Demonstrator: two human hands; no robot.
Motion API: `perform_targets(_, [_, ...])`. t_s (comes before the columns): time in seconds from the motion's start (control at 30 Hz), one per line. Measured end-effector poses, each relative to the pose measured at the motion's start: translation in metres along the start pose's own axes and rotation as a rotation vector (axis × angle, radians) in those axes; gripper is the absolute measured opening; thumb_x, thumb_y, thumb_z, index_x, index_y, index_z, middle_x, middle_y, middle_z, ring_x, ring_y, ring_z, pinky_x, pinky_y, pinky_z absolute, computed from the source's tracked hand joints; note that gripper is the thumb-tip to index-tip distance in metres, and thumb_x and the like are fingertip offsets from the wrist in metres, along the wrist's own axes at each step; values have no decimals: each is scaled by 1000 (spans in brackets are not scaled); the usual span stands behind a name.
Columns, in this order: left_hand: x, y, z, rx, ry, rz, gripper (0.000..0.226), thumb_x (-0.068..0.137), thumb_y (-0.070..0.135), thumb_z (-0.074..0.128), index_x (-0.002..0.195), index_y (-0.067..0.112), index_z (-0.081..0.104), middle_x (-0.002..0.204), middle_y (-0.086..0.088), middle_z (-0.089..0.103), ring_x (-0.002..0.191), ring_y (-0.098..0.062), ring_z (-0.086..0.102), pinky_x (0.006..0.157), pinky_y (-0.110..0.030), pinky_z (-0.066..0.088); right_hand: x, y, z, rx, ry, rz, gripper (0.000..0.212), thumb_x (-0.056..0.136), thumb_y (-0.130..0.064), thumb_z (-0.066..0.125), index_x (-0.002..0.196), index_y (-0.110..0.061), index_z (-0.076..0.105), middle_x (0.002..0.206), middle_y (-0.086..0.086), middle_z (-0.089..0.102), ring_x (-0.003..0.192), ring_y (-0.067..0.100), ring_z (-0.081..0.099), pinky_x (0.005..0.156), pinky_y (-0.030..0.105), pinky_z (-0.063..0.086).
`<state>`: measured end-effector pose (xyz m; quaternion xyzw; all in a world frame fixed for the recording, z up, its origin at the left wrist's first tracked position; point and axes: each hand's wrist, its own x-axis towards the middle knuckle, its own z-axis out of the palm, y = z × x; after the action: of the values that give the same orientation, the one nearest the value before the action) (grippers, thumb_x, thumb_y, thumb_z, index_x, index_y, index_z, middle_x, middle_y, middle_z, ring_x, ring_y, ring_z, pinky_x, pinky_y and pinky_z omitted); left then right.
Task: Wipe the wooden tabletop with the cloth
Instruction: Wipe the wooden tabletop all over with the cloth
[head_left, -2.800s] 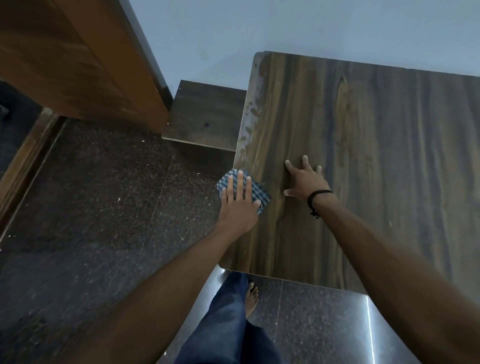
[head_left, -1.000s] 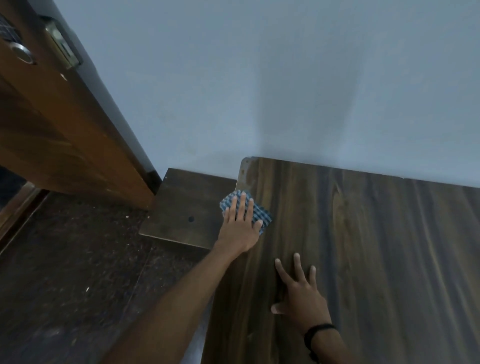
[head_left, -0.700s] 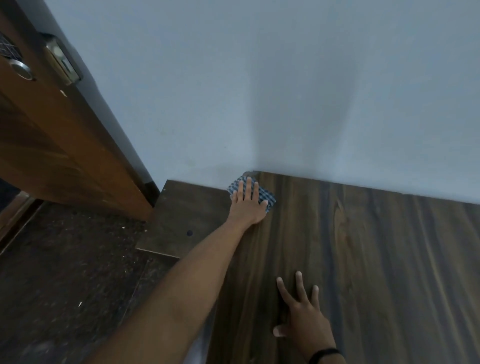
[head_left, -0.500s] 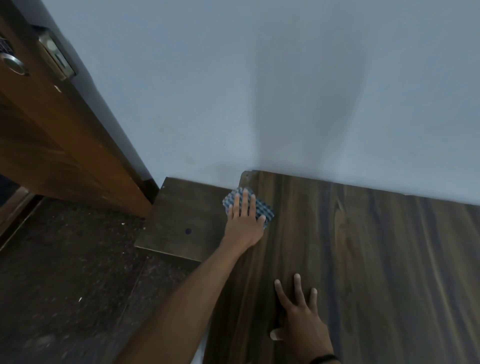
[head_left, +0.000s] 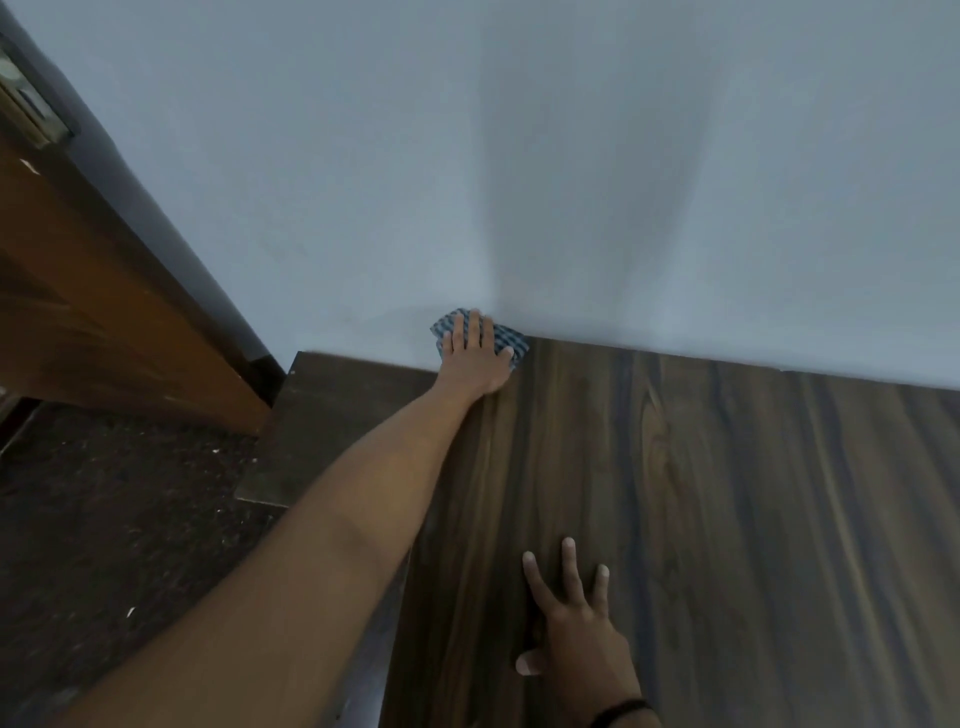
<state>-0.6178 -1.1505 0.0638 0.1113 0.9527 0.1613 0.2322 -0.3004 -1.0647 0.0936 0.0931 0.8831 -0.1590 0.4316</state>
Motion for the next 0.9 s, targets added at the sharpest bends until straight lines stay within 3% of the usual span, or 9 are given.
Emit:
perform_targets(0.17, [-54,-6,24,39,2,35,70,107,50,15,156,14,-19,161,-6,-31,147,-25,-30,119,-43,-15,-10,-1,4,-45,101,-12,110,89,-44,72,157,-45,-15,162,1,-36,151,47,-17,111,52,43])
perform_targets(0.37, [-149,-28,64,130,-44,85,70,106,51,14,154,17,-24,156,-4,-37,145,-24,-33,115,-39,-19,-19,1,9,-67,149,-49,107,91,-47,69,158,-44,-14,163,2,-35,151,46,-16,111,50,42])
perform_targets(0.67, [-44,-5,22,97,9,52,72,105,55,16,158,16,-12,163,-4,-27,150,-27,-25,119,-44,-15,-13,3,7,-60,186,-50,107,90,-46,70,158,-45,-13,163,1,-34,152,45,-17,109,49,44])
perform_targets(0.9, [-126,-22,59,71,46,98,69,106,53,14,159,16,-12,164,-5,-25,149,-25,-27,122,-44,-13,-10,4,12,-50,216,-17,110,85,-44,77,160,-45,-3,167,2,-25,152,47,-9,111,58,37])
